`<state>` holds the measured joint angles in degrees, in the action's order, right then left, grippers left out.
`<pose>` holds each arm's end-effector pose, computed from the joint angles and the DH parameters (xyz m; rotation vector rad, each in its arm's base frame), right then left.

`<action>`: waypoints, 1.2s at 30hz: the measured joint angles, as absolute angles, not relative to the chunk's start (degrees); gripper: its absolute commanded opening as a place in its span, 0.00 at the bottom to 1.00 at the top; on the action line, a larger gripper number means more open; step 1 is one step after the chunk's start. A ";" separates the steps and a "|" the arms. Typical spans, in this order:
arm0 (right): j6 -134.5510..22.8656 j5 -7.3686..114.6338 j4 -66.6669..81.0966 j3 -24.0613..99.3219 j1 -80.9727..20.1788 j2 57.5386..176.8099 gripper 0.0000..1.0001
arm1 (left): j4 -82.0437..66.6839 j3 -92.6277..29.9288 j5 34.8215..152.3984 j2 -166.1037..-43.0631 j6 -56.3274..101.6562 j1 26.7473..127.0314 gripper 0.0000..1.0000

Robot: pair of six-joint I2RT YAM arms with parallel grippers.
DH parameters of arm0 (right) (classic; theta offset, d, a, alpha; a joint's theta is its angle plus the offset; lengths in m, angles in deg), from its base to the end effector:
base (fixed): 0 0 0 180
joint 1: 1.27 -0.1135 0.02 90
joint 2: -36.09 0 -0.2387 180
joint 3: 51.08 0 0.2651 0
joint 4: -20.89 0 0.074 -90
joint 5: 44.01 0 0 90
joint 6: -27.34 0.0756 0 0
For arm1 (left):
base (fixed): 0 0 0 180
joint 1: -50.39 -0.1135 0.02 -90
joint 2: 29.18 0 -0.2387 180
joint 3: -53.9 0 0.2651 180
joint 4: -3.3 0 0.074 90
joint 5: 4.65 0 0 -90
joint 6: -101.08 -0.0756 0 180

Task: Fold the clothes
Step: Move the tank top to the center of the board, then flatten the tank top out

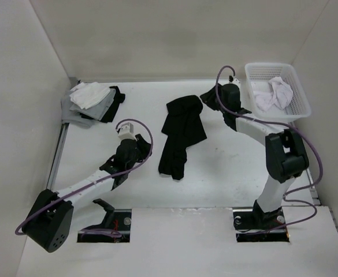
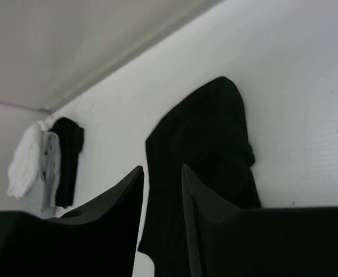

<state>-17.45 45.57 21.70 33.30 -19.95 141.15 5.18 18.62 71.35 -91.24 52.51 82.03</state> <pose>0.4461 0.1502 0.1995 0.4613 1.9347 0.7325 0.2467 -0.1305 0.1429 -0.3321 2.0110 -0.5717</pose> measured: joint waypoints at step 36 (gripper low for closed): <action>-9.49 32.54 26.73 -8.99 -61.28 122.40 0.08 | -3.00 22.25 61.99 -92.35 60.62 105.37 0.45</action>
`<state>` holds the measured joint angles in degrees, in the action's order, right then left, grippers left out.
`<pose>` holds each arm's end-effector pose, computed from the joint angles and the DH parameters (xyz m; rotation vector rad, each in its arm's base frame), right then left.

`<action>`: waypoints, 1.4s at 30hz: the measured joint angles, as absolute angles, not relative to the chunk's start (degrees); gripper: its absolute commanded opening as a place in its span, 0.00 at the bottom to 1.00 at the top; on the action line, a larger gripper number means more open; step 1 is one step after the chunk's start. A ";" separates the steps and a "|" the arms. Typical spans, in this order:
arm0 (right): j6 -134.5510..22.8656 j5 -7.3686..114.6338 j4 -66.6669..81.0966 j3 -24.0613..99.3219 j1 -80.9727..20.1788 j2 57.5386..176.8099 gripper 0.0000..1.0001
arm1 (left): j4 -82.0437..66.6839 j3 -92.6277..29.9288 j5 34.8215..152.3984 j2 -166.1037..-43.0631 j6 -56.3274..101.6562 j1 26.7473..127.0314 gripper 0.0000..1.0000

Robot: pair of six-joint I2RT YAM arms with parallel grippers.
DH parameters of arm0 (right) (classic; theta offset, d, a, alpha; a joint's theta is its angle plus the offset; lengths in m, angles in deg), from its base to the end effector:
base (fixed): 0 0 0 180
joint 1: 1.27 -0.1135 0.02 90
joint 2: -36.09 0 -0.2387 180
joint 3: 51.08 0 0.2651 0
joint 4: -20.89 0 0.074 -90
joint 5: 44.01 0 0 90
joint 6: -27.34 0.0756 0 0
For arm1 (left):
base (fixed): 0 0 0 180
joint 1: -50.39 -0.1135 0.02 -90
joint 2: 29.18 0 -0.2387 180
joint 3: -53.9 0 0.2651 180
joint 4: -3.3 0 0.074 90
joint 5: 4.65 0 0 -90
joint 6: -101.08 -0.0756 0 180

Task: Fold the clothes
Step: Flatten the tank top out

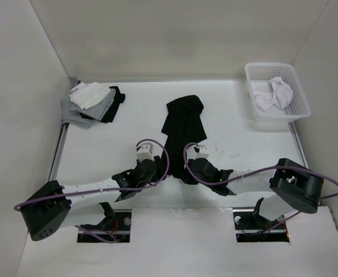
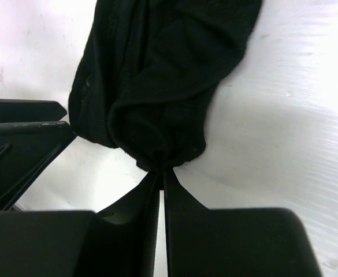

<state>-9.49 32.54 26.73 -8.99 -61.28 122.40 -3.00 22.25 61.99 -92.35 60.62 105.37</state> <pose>0.1703 0.2599 0.0752 -0.0064 2.3467 0.7937 0.1689 -0.1888 0.1000 -0.1190 2.2255 -0.5781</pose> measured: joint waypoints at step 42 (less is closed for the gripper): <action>-57.01 0.76 -9.36 62.85 -79.79 93.48 0.02 | -4.57 -37.99 48.14 -75.24 25.41 109.48 0.04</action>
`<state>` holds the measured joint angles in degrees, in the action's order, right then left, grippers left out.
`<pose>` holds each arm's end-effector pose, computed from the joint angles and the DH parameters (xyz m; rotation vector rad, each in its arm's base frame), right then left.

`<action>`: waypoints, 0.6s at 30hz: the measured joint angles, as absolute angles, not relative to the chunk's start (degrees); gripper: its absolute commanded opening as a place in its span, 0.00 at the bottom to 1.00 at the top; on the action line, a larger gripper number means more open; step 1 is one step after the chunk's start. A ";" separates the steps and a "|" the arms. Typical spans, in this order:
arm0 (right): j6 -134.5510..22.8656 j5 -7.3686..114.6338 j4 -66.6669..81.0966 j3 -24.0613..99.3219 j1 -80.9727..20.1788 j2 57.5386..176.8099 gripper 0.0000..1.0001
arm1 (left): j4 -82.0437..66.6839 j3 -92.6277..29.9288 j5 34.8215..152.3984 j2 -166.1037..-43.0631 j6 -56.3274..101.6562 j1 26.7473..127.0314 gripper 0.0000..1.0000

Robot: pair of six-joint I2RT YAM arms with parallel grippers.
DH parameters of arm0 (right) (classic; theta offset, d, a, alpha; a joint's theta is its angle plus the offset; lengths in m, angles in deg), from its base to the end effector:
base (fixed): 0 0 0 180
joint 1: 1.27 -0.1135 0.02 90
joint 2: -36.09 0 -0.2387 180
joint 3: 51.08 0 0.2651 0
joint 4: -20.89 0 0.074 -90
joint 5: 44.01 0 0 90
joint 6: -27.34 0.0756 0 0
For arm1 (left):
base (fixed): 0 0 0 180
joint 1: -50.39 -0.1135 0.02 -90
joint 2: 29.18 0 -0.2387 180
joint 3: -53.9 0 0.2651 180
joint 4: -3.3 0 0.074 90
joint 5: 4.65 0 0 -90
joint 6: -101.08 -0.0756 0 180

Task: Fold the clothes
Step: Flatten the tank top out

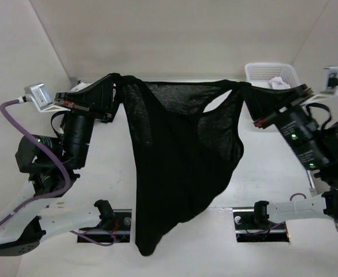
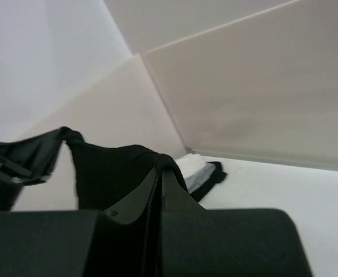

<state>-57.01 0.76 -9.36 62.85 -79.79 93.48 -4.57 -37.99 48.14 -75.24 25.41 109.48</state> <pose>0.0828 0.1379 0.5921 -0.0588 1.2962 0.8293 0.1137 -0.1008 0.5581 -0.2320 1.0721 -0.8620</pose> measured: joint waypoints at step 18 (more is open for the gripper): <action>-38.52 38.96 -7.72 74.35 -21.89 148.01 0.37 | -7.70 -48.78 63.44 -138.91 35.90 68.32 0.38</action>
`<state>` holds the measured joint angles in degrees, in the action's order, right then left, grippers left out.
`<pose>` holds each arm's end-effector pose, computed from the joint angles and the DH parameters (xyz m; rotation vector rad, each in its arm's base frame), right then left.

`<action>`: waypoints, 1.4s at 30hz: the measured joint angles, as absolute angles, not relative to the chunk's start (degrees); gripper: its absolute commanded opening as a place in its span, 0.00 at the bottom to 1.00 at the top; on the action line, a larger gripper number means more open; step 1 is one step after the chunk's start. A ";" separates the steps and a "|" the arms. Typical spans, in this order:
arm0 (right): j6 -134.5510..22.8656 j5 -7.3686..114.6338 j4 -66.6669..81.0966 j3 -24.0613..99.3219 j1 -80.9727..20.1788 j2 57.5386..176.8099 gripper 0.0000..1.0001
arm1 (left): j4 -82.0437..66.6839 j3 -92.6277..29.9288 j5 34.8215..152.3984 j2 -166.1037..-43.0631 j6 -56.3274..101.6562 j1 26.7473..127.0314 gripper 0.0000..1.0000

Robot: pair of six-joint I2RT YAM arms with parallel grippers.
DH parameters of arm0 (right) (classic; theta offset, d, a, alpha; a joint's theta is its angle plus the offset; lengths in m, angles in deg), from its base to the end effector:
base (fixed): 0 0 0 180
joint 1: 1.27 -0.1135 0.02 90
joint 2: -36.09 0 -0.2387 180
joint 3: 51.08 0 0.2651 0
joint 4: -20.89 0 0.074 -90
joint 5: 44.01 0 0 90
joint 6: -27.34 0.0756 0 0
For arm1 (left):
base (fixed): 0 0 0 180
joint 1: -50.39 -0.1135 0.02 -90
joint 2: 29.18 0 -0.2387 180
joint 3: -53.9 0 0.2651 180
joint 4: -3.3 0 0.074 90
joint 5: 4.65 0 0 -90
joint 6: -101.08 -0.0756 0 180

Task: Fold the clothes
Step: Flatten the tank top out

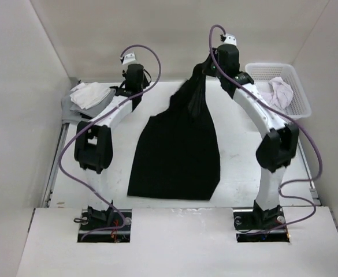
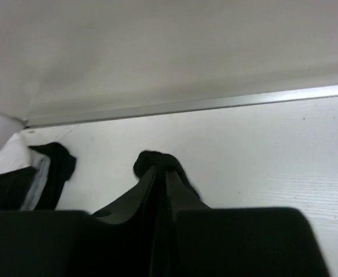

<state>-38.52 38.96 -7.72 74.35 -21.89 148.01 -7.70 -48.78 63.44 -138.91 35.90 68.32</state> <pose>0.4813 0.1712 0.3581 0.1440 1.8488 0.4350 0.4851 -0.1273 0.2610 -0.3701 1.8282 -0.1557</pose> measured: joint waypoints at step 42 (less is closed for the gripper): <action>-15.04 34.81 8.67 -20.22 -33.13 86.92 0.27 | -35.24 22.75 61.80 -77.45 73.21 82.92 0.33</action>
<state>-15.04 34.81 8.67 -20.22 -33.13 86.92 -35.24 22.75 61.80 -77.45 73.21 82.92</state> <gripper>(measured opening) 0.263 0.359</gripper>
